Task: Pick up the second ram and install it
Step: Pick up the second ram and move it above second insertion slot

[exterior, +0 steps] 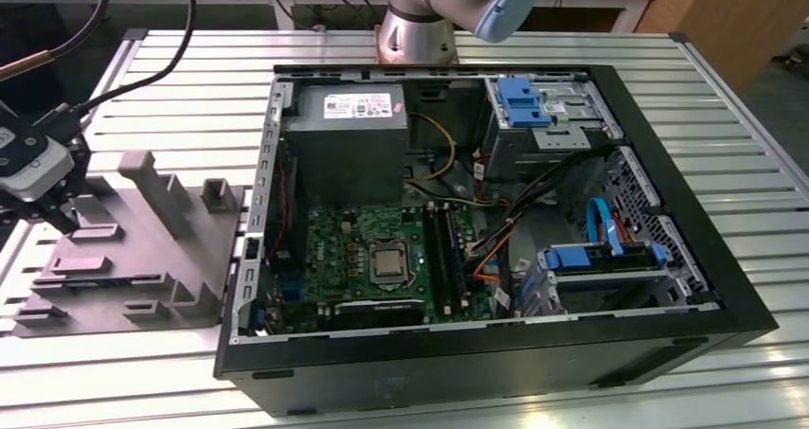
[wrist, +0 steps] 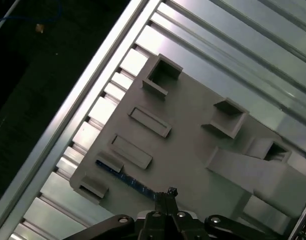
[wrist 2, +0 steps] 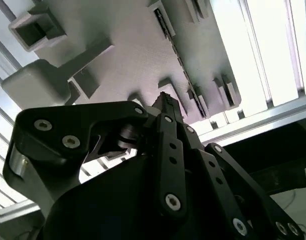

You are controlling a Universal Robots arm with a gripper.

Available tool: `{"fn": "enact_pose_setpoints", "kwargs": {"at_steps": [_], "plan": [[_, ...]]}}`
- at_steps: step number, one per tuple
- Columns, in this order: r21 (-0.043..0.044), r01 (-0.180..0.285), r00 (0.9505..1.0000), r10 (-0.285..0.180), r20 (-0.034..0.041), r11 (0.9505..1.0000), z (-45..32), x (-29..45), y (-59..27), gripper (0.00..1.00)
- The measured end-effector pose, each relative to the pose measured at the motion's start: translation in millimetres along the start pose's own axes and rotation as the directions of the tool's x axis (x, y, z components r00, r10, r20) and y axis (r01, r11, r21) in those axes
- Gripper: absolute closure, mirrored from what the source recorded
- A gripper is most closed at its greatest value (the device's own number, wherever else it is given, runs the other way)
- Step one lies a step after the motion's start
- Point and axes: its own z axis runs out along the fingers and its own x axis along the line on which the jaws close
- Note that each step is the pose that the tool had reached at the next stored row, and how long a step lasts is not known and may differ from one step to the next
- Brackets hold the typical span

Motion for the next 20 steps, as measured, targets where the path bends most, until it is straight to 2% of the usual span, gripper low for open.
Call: {"fn": "enact_pose_setpoints", "kwargs": {"at_steps": [5, 7, 10, 14, 17, 20], "plan": [[-0.0042, 0.091, 0.9959, -0.091, -0.004, 0.9959, 0.2, 0.0, 0.0, 0.9], [-0.006, 0.126, 0.992, -0.126, -0.0055, 0.992, 0.2, 0.0, 0.0, 0.9], [-0.0088, 0.181, 0.9834, -0.181, -0.0076, 0.9834, 0.3, 0.0, 0.0, 0.9], [-0.0126, 0.251, 0.9678, -0.251, -0.0101, 0.9678, 0.5, 0.0, 0.0, 0.9], [-0.0157, 0.304, 0.9524, -0.305, -0.0118, 0.9524, 0.6, 0.0, 0.0, 0.9], [-0.0187, 0.355, 0.9346, -0.356, -0.0134, 0.9346, 0.8, 0.0, -0.1, 0.9]]}}
